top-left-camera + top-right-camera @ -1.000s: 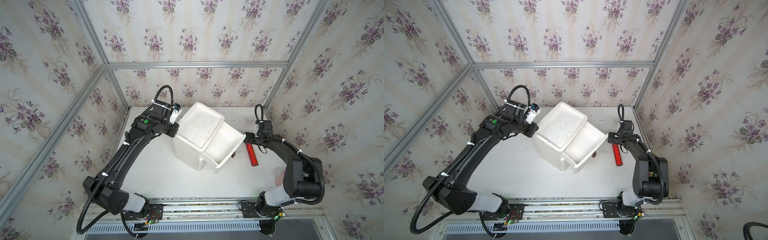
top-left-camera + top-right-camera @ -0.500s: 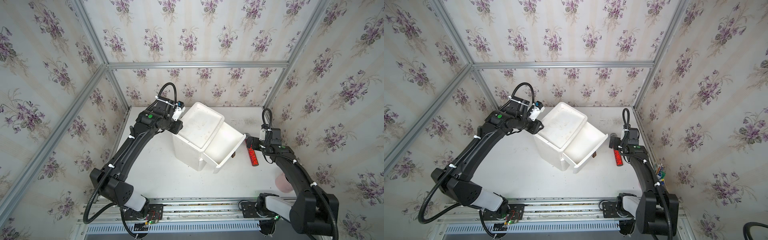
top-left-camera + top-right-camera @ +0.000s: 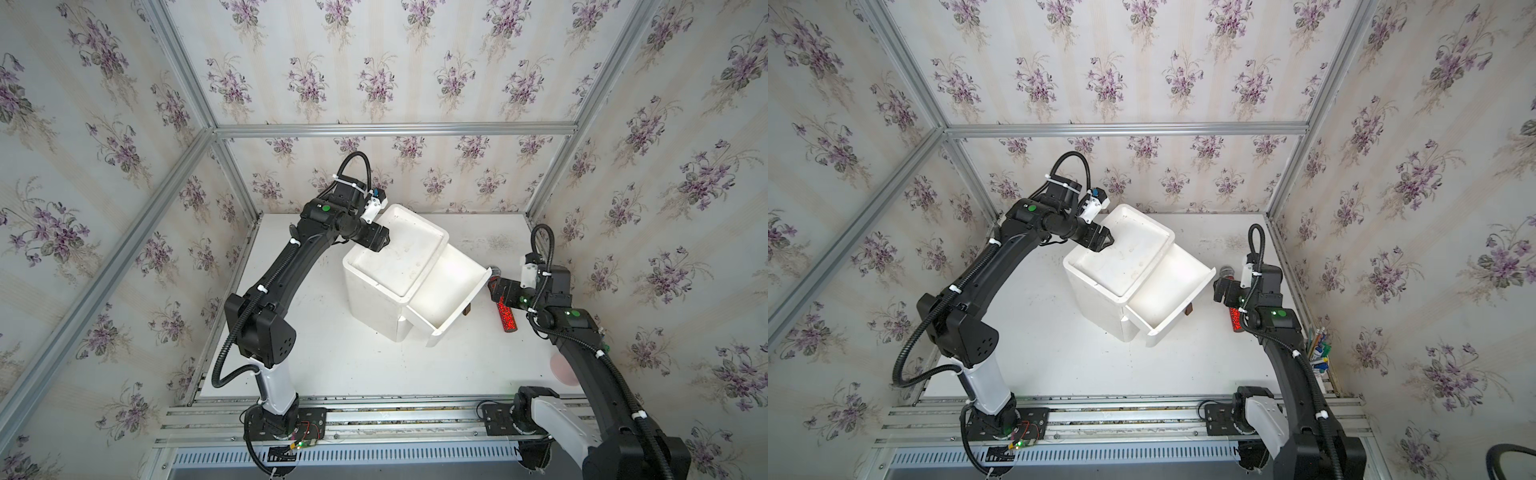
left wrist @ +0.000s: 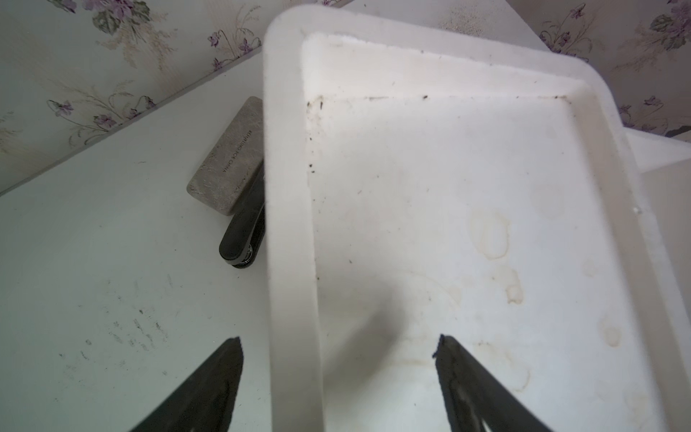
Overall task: Take the microphone out of the drawer
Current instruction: Close the drawer of the storage box.
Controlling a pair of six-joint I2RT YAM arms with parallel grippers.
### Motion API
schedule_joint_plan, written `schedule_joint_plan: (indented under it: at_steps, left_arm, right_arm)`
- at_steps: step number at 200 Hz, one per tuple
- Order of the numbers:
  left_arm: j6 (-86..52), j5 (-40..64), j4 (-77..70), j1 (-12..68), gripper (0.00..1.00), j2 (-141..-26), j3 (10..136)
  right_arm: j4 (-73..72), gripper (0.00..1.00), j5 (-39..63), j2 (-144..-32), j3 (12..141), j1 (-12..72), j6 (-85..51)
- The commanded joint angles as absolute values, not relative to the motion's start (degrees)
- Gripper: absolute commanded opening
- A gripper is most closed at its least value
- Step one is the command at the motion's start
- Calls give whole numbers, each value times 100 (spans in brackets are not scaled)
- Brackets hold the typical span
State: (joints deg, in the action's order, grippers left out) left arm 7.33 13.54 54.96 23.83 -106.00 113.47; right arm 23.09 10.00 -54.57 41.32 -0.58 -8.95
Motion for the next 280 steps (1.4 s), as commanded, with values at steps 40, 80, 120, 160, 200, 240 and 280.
schedule_joint_plan:
  at_steps: [40,80,120,160,200,240,280]
  left_arm:
    - [1100,1910,5716,2557,62,-10553,11219]
    - [1431,2010,5979,2605,57,-10495,10974]
    - [1480,1992,6065,2645,57,-10546,10989]
    - [1443,1875,6066,2647,57,-10590,10972]
    - [1426,1883,6070,2648,57,-10618,10997]
    - [1514,1848,6094,2637,57,-10516,10954]
    - [1564,2036,6084,2642,57,-10489,10861]
  right_arm:
    - [1878,100,1177,-5506,4164,587,-1428]
    - [989,100,1075,-5800,4459,1370,-1710]
    - [620,100,1120,-6278,4849,1883,-1920]
    - [709,100,717,-6186,4775,1892,-2025]
    - [660,100,619,-5464,4172,1881,-1977]
    - [832,100,648,-5509,3801,1881,-2092]
    - [-440,100,1394,-5360,3292,2084,-2351]
